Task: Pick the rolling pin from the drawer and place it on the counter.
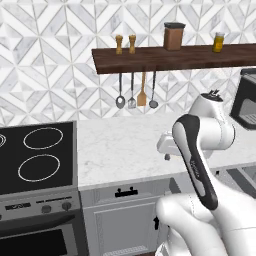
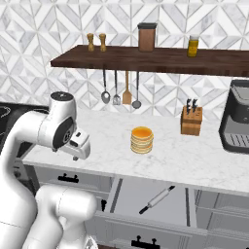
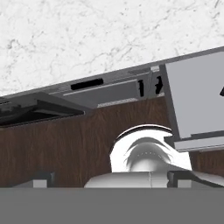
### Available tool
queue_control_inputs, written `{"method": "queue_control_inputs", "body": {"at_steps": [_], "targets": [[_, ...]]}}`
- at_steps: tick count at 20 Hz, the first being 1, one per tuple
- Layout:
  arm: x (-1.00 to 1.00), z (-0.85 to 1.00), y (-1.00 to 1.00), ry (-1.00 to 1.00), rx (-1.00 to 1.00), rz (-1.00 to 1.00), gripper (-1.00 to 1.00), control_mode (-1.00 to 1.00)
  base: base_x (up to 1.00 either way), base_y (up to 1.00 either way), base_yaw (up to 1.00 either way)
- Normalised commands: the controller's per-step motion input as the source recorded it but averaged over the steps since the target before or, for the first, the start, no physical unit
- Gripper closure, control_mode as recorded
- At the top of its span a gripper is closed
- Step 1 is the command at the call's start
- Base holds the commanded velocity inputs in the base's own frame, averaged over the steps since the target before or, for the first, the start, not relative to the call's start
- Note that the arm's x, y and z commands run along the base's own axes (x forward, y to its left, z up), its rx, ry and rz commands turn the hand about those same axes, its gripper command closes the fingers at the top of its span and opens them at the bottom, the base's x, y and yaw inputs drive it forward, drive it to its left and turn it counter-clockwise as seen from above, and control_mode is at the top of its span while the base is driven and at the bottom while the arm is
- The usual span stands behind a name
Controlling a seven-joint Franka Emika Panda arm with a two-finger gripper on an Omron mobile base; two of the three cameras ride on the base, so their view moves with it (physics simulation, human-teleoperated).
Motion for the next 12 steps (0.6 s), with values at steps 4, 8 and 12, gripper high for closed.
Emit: {"method": "queue_control_inputs", "body": {"at_steps": [4, 8, 12], "targets": [[-0.28, -0.31, 0.0, 0.02, 0.01, 0.0, -1.0, -1.0, 0.0, 0.0, 0.0], [-0.47, -0.05, 0.16, 0.0, 0.0, -0.02, -1.0, -1.0, 0.0, 0.0, 0.0], [-0.24, -0.06, 0.14, 0.0, 0.0, -0.03, -1.0, 1.0, -0.16, 0.35, -0.07]]}}
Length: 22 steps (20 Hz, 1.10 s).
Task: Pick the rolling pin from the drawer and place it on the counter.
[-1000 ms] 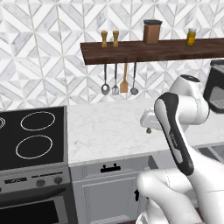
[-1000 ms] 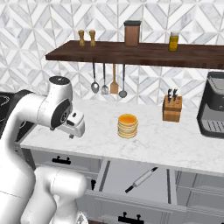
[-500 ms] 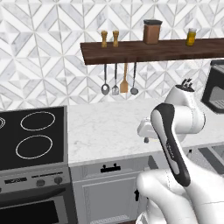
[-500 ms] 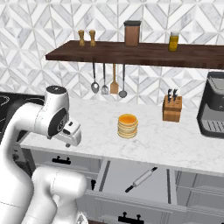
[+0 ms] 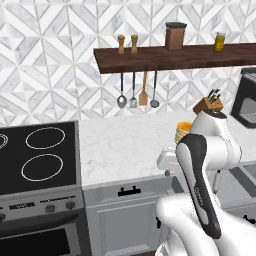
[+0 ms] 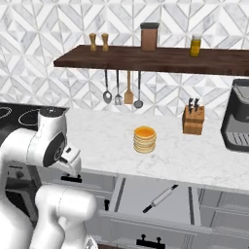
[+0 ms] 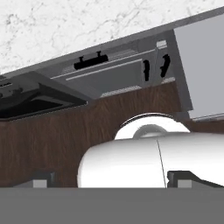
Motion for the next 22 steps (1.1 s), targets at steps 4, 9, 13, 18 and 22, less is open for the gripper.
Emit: {"method": "queue_control_inputs", "body": {"at_steps": [4, 9, 13, 18, 22], "targets": [[0.0, 0.0, 0.0, 0.0, 0.0, 0.0, -1.0, 1.0, 0.01, 0.93, -0.27], [0.0, 0.0, 0.0, 0.0, 0.0, 0.0, -1.0, 1.0, 0.09, 0.4, -0.39], [0.0, 0.0, 0.0, 0.0, 0.0, 0.0, -1.0, 1.0, 0.15, -0.1, -0.34], [0.0, 0.0, 0.0, 0.0, 0.0, 0.0, -1.0, 1.0, 0.17, 0.05, -0.56], [0.0, 0.0, 0.0, 0.0, 0.0, 0.0, -1.0, 1.0, 0.2, 0.39, -0.66]]}}
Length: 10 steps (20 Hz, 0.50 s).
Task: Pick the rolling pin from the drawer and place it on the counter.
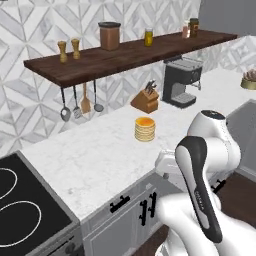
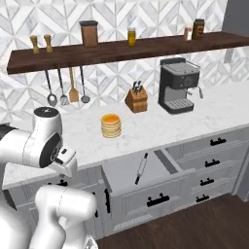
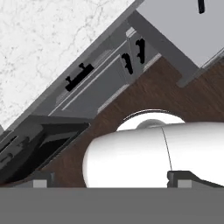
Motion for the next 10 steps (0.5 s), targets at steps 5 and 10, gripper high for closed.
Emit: {"method": "queue_control_inputs", "body": {"at_steps": [5, 10], "targets": [[0.0, 0.0, 0.0, 0.0, 0.0, 0.0, -1.0, 1.0, 0.33, 0.76, -0.6], [0.0, 0.0, 0.0, 0.0, 0.0, 0.0, -1.0, 1.0, 0.03, 0.1, -0.11]]}}
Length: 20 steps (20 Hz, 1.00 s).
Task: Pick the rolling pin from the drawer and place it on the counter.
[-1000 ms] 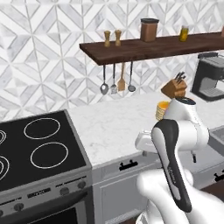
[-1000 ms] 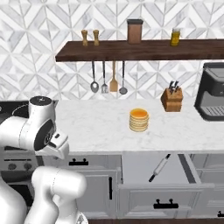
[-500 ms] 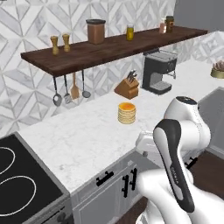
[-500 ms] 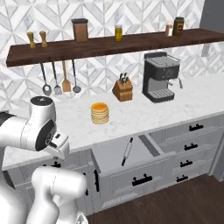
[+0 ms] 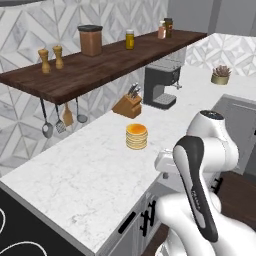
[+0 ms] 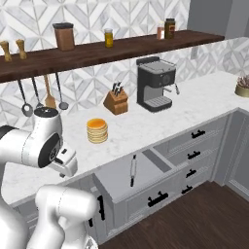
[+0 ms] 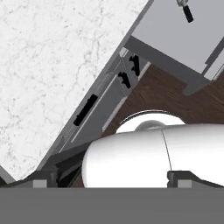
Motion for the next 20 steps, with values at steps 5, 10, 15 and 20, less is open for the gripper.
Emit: {"method": "queue_control_inputs", "body": {"at_steps": [5, 10, 15, 20], "targets": [[-0.3, -0.05, 0.0, 0.01, 0.0, -0.01, -1.0, -1.0, 0.0, 0.0, 0.0], [-0.09, -0.01, -0.74, 0.04, 0.09, -0.06, -1.0, -1.0, 0.0, 0.0, 0.0], [0.51, 0.0, -0.92, 0.16, 0.11, 0.01, -1.0, -1.0, 0.0, 0.0, 0.0], [0.83, -0.02, -0.94, 0.04, 0.09, 0.1, -1.0, -1.0, 0.0, 0.0, 0.0]]}}
